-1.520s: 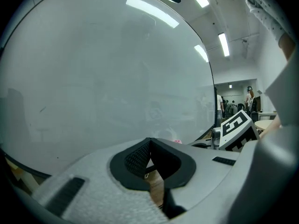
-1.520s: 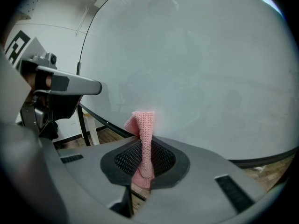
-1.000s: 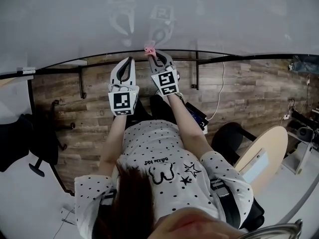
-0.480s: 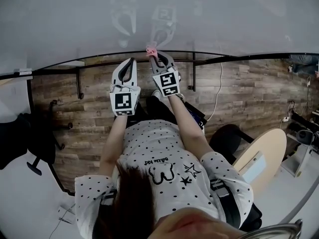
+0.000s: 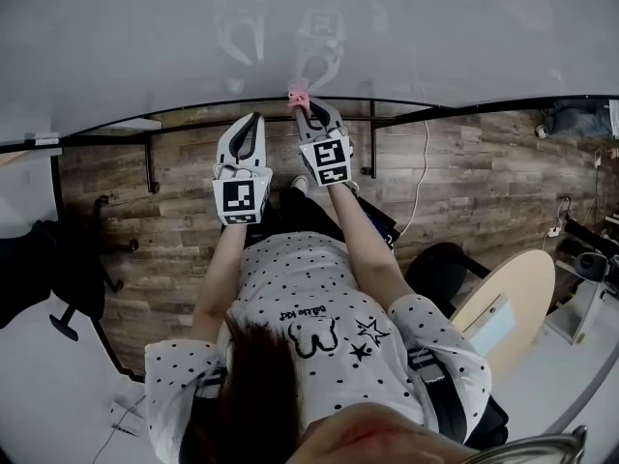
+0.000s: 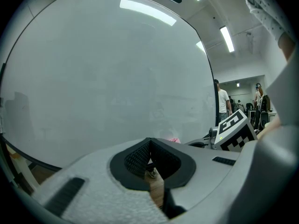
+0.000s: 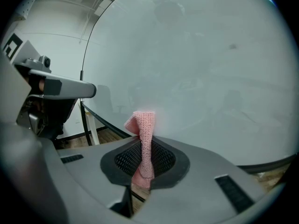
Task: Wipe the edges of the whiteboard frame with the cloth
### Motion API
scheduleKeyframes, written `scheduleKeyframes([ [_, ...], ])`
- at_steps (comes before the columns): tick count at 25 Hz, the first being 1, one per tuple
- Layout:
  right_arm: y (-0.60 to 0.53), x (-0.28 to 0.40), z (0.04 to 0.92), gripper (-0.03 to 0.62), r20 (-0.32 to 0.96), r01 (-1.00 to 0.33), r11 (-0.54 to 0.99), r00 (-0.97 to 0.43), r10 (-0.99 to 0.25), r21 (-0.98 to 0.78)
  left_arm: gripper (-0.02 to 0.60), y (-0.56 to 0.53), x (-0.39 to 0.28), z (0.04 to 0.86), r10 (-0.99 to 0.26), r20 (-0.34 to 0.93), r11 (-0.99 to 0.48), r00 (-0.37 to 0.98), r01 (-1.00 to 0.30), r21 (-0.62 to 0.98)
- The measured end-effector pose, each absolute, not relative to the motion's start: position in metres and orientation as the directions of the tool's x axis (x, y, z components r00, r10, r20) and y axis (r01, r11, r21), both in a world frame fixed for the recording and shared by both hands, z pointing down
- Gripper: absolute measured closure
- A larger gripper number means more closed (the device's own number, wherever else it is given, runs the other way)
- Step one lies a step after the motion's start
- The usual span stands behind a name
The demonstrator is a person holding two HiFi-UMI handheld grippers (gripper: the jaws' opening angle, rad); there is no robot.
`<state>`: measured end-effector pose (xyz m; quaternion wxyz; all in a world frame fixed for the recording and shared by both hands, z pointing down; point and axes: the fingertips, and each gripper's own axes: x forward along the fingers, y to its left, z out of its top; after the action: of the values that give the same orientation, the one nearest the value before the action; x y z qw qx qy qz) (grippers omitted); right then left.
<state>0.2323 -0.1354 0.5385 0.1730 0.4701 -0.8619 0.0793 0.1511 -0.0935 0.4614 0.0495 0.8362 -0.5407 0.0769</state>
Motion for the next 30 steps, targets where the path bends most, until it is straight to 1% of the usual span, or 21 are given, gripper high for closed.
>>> scheduleKeyframes([
  [14, -0.135, 0.276, 0.533, 0.565, 0.363, -0.864, 0.502, -0.456, -0.813, 0.036, 0.566, -0.095, 0.19, 0.459, -0.875, 0.173, -0.458, 0.451, -0.889, -0.002],
  [24, -0.137, 0.29, 0.534, 0.565, 0.365, -0.87, 0.491, -0.441, -0.82, 0.05, 0.566, -0.097, 0.208, 0.46, -0.856, 0.161, -0.497, 0.491, -0.868, 0.005],
  [30, -0.138, 0.297, 0.534, 0.565, 0.375, -0.886, 0.46, -0.408, -0.832, 0.059, 0.566, -0.099, 0.217, 0.464, -0.828, 0.166, -0.541, 0.536, -0.841, 0.02],
])
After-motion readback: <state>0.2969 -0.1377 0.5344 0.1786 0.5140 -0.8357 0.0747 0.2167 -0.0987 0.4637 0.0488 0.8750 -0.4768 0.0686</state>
